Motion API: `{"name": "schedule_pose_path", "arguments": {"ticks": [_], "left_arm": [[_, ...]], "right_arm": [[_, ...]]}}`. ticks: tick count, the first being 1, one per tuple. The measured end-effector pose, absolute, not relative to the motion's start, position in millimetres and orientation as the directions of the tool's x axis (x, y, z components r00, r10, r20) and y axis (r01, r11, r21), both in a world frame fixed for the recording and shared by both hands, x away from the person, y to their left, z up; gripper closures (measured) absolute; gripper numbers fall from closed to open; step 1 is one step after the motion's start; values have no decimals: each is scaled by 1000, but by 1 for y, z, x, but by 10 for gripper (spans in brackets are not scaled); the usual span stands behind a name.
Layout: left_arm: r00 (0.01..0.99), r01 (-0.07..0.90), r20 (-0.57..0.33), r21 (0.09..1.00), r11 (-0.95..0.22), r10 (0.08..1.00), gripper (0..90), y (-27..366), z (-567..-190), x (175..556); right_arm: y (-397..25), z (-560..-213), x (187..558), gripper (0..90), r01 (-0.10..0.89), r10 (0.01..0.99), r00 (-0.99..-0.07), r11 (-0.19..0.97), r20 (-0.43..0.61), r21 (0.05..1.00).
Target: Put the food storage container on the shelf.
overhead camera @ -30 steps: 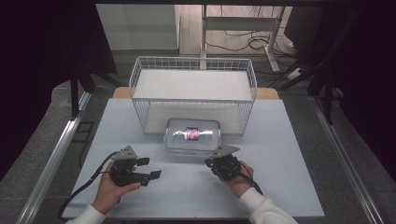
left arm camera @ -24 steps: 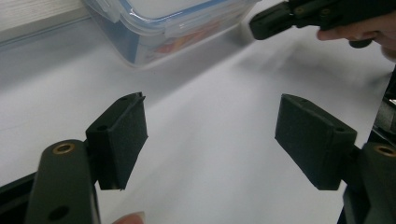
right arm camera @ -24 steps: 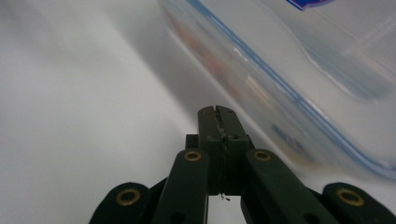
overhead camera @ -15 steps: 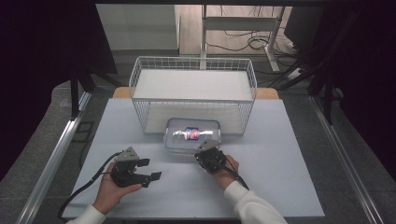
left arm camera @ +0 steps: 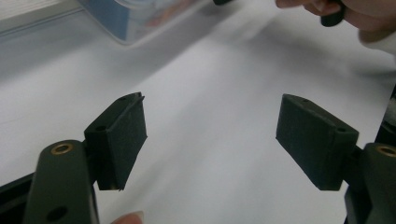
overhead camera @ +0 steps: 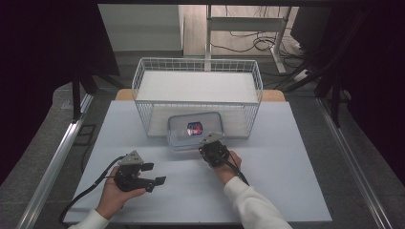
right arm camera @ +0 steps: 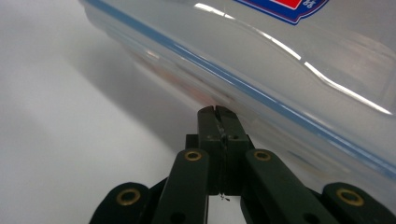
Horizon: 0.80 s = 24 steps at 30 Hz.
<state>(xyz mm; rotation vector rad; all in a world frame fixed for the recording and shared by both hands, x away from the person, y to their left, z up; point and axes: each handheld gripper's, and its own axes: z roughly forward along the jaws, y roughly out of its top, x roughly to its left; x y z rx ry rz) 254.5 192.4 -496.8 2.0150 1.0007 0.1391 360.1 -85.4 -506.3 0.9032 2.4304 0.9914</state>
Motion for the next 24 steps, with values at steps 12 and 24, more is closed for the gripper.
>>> {"name": "schedule_pose_path", "arguments": {"ticks": [12, 24], "left_arm": [[675, 591, -229, 736, -329, 701, 237, 194, -498, 255], [681, 590, -223, 732, -342, 697, 235, 193, -499, 256]], "right_arm": [[-79, -498, 407, 888, 502, 750, -660, 417, 25, 758], [-47, -500, 419, 888, 491, 715, -697, 421, 54, 763]]}}
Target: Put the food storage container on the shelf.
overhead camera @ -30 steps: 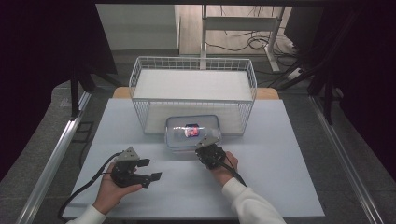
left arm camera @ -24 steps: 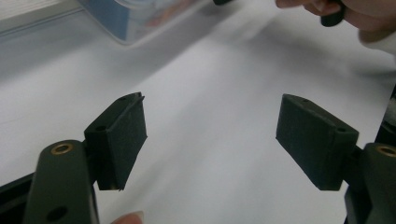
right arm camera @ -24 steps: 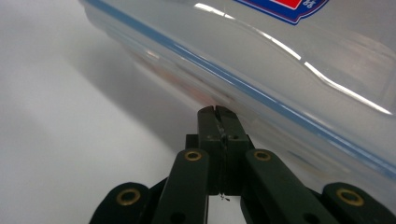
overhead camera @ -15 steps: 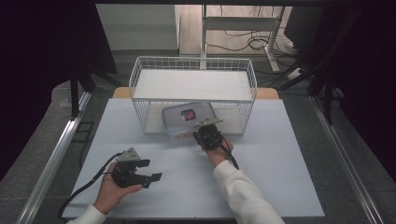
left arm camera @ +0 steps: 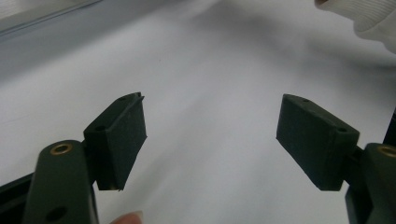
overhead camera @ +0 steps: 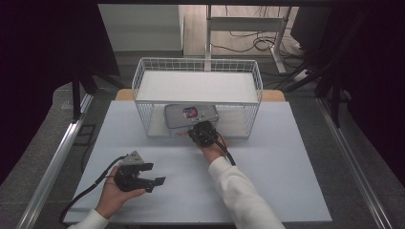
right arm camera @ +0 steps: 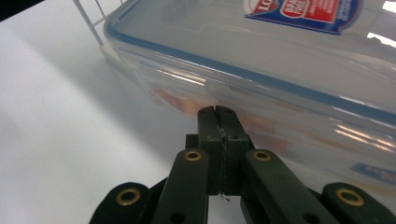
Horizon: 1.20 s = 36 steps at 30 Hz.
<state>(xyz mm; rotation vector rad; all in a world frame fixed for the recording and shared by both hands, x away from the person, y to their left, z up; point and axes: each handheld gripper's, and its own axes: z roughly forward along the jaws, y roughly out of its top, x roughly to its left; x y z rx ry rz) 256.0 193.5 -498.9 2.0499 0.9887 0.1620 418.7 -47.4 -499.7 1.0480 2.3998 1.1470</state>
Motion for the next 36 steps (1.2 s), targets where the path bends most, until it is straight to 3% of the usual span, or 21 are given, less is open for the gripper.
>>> {"name": "schedule_pose_path", "arguments": {"ticks": [20, 29, 36], "left_arm": [[682, 591, -219, 726, -351, 697, 232, 194, -500, 257], [681, 590, -218, 729, -347, 699, 232, 194, -499, 256], [679, 589, -202, 724, -359, 706, 230, 194, -500, 255]], "right_arm": [[-30, -503, 434, 888, 509, 737, -672, 390, 72, 768], [-53, -491, 409, 888, 463, 698, -715, 437, 34, 771], [-104, -478, 367, 887, 415, 651, -759, 484, 0, 770]]}}
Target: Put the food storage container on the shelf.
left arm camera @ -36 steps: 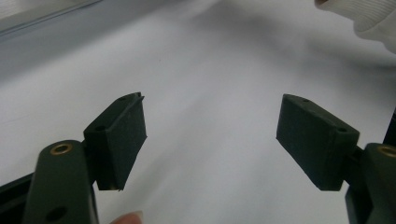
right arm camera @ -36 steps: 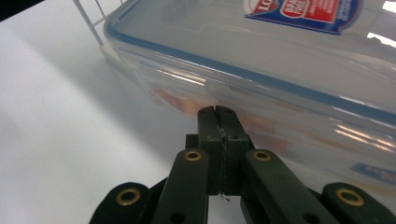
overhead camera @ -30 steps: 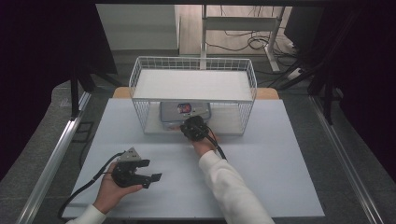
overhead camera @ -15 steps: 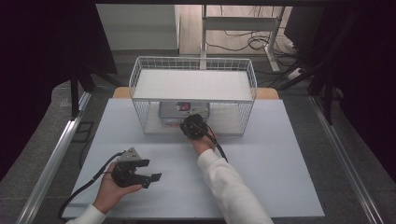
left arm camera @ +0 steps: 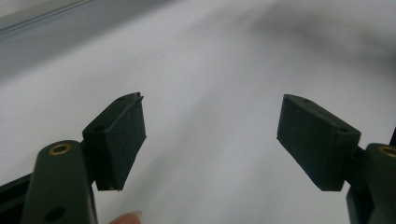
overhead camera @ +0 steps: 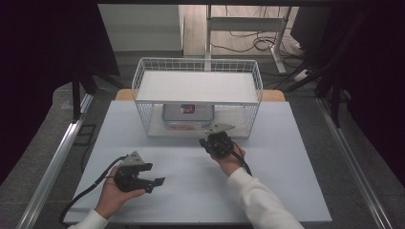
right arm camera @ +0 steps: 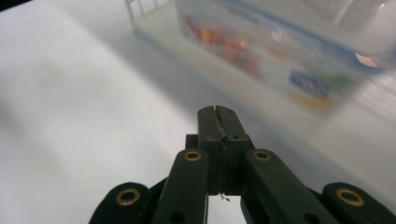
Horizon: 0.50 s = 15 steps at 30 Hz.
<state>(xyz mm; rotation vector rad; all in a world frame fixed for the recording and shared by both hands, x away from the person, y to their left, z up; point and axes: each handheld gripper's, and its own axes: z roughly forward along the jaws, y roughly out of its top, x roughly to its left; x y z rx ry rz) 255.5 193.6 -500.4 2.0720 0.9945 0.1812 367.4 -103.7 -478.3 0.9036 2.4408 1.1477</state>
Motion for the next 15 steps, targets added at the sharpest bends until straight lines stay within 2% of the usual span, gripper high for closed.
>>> {"name": "schedule_pose_path", "arguments": {"ticks": [9, 10, 12, 15], "left_arm": [[657, 587, -190, 736, -337, 729, 227, 193, -500, 254], [653, 586, -186, 738, -334, 734, 227, 193, -499, 252], [650, 580, -176, 743, -333, 739, 227, 194, -498, 251], [649, 571, -150, 744, -347, 746, 227, 195, -498, 248]], "right_arm": [[-172, -469, 321, 886, 413, 637, -771, 472, 23, 779], [-191, -467, 308, 886, 410, 634, -773, 471, 23, 781], [-198, -467, 303, 886, 412, 637, -770, 467, 26, 782], [-230, -471, 283, 886, 461, 667, -742, 439, 64, 771]]}}
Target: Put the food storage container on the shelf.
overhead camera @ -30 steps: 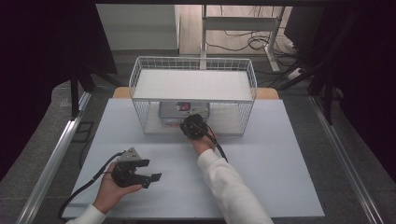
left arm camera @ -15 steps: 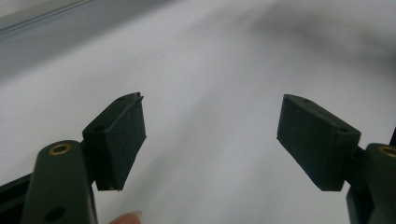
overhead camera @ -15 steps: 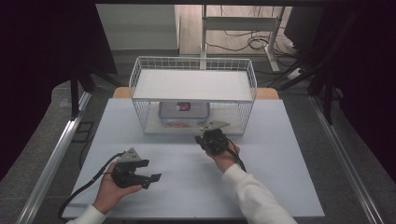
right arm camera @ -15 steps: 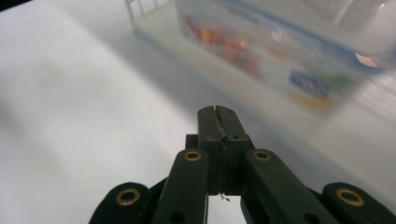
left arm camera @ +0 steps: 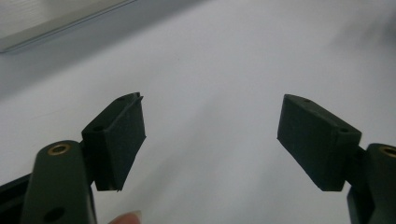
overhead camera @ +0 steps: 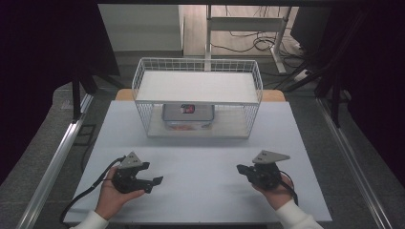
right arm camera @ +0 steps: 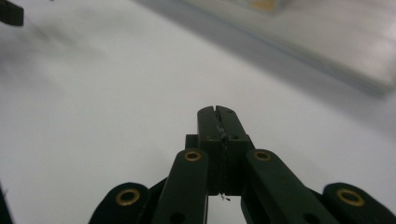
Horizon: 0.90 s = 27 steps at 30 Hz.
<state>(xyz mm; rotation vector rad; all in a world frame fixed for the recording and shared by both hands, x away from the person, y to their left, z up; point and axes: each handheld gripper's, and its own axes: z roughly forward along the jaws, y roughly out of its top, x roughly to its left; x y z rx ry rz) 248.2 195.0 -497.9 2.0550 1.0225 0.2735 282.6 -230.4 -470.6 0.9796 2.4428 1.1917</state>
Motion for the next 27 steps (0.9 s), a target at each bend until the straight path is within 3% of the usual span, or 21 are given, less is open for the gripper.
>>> {"name": "schedule_pose_path", "arguments": {"ticks": [9, 12, 14, 15, 16, 17, 19, 27], "left_arm": [[627, 570, -162, 762, -308, 762, 229, 201, -496, 236], [621, 568, -166, 769, -293, 766, 231, 203, -496, 234], [618, 567, -166, 771, -290, 769, 231, 204, -497, 235], [619, 566, -163, 771, -293, 768, 231, 205, -497, 236], [619, 568, -163, 769, -295, 768, 230, 205, -498, 237], [619, 570, -165, 767, -294, 768, 230, 205, -498, 237], [619, 571, -162, 764, -299, 769, 229, 205, -500, 237], [615, 570, -164, 768, -291, 771, 226, 205, -499, 238]], "right_arm": [[-262, -472, 259, 872, 492, 710, -701, 411, 70, 768], [-265, -471, 262, 829, 489, 721, -690, 397, 67, 777], [-265, -472, 263, 735, 490, 722, -689, 394, 68, 778], [-264, -473, 264, 608, 483, 725, -686, 387, 64, 785], [-261, -475, 264, 397, 465, 746, -664, 372, 39, 804], [-261, -475, 264, 397, 465, 746, -664, 372, 39, 804], [-260, -476, 265, 313, 461, 741, -670, 375, 39, 804], [-260, -479, 266, 202, 463, 743, -669, 396, 19, 793]]}}
